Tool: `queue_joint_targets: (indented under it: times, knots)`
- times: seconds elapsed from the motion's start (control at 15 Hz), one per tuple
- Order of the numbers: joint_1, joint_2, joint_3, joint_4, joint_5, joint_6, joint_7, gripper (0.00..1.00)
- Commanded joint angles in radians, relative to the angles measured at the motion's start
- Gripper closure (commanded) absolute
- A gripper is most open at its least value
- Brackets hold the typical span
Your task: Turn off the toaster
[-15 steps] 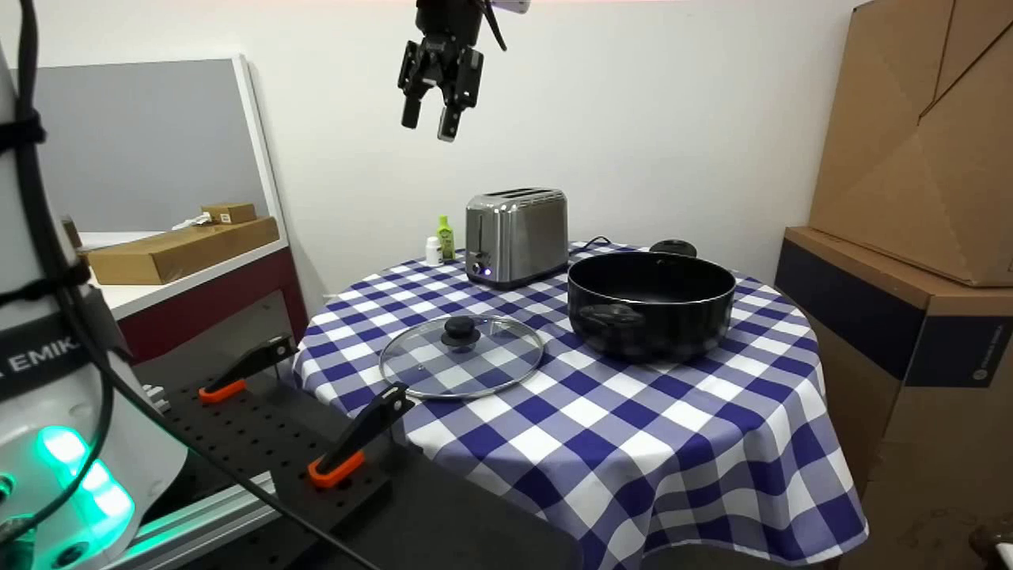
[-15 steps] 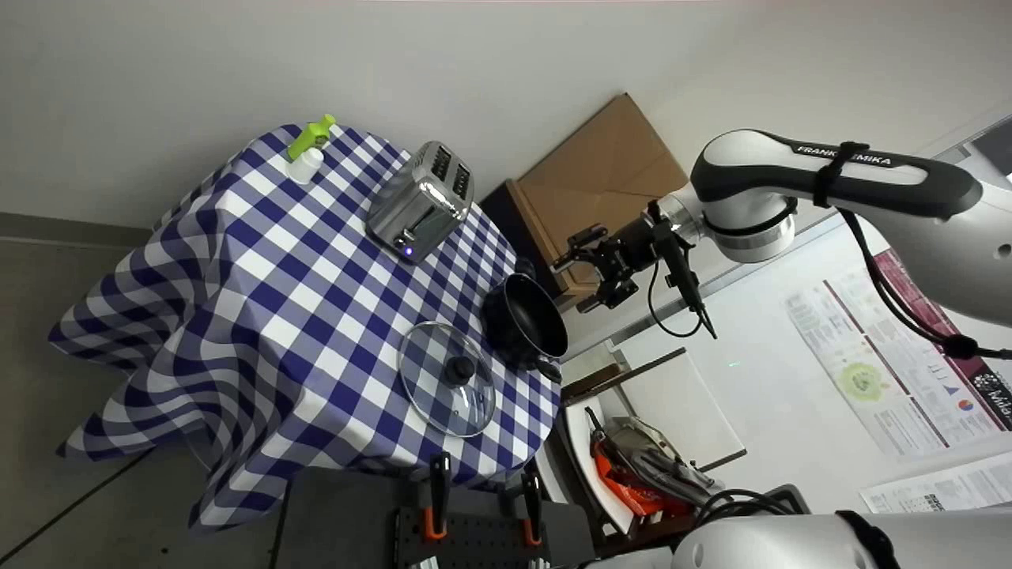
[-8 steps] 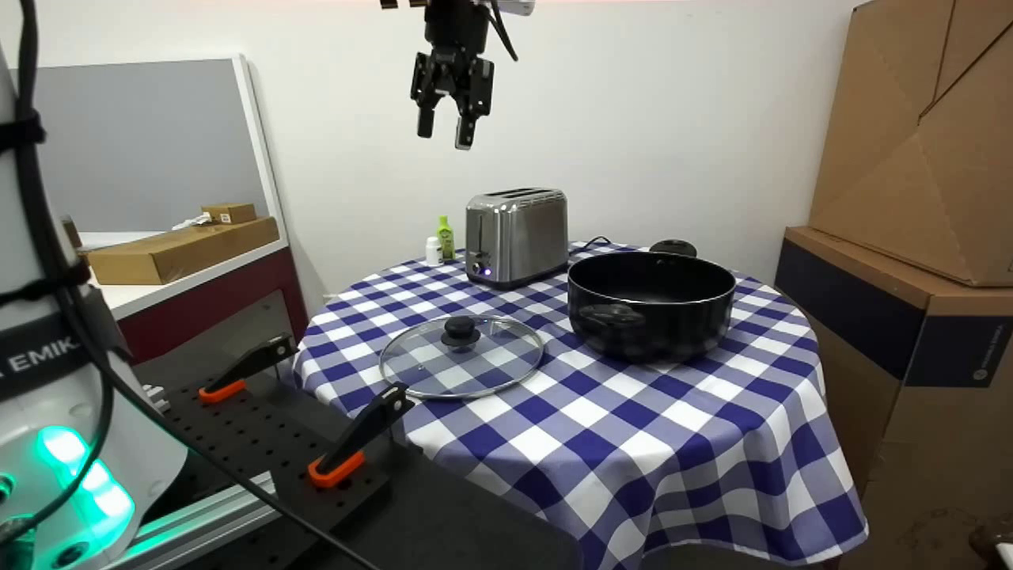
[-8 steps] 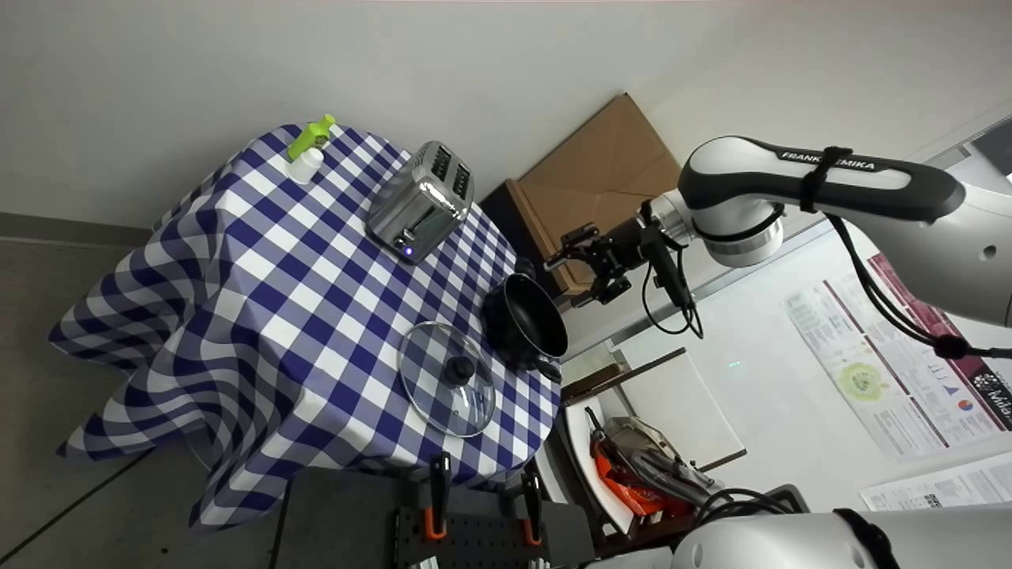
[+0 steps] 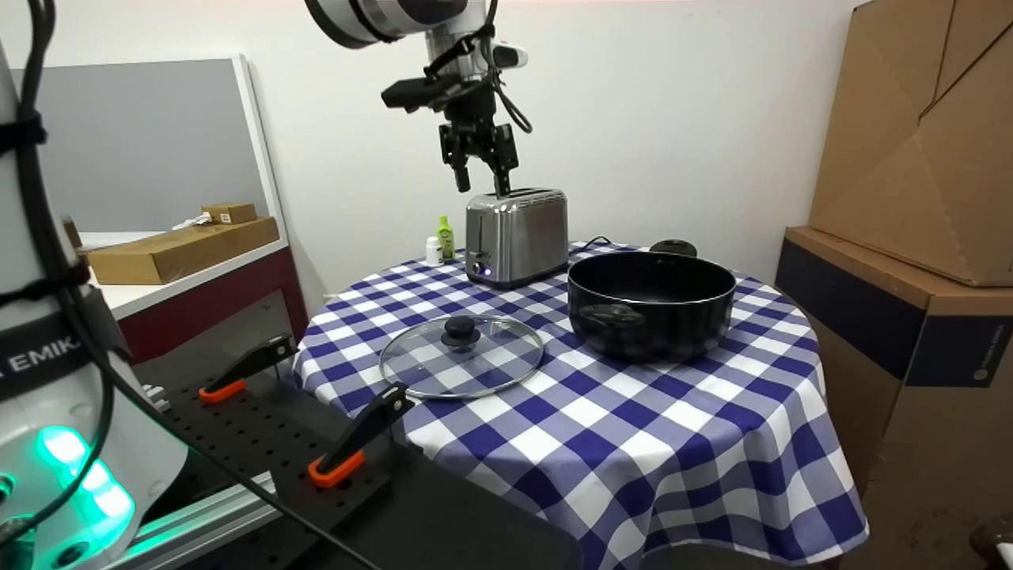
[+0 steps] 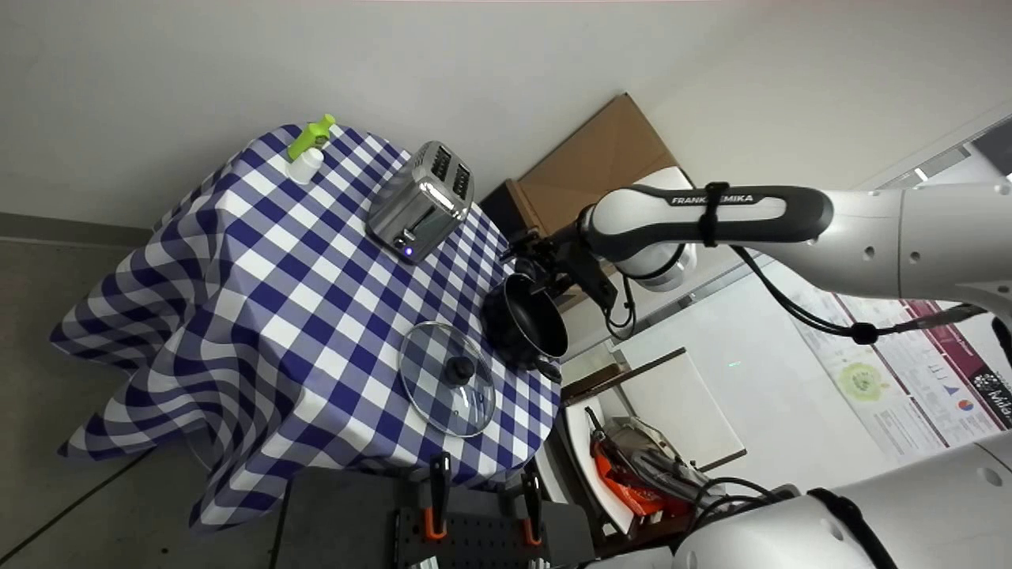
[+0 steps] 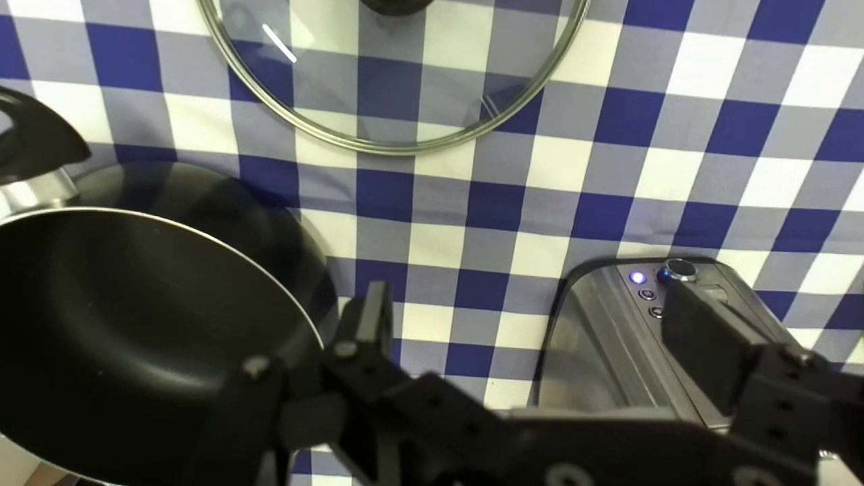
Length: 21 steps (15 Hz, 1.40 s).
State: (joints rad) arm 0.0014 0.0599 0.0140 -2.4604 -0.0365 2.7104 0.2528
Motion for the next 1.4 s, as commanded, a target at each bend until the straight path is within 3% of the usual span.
queue_joint_targets:
  times: [0.0,0.2,0.47,1.0,1.33]
  knots:
    - [0.046,0.166,-0.029,0.069,-0.139,0.163,0.139,0.00]
    - [0.132,0.303,-0.110,0.146,-0.212,0.248,0.207,0.00]
    - [0.221,0.457,-0.176,0.260,-0.154,0.293,0.175,0.00]
    - [0.226,0.679,-0.141,0.479,-0.030,0.269,0.102,0.00]
    - [0.192,0.724,-0.081,0.520,0.002,0.271,0.025,0.00]
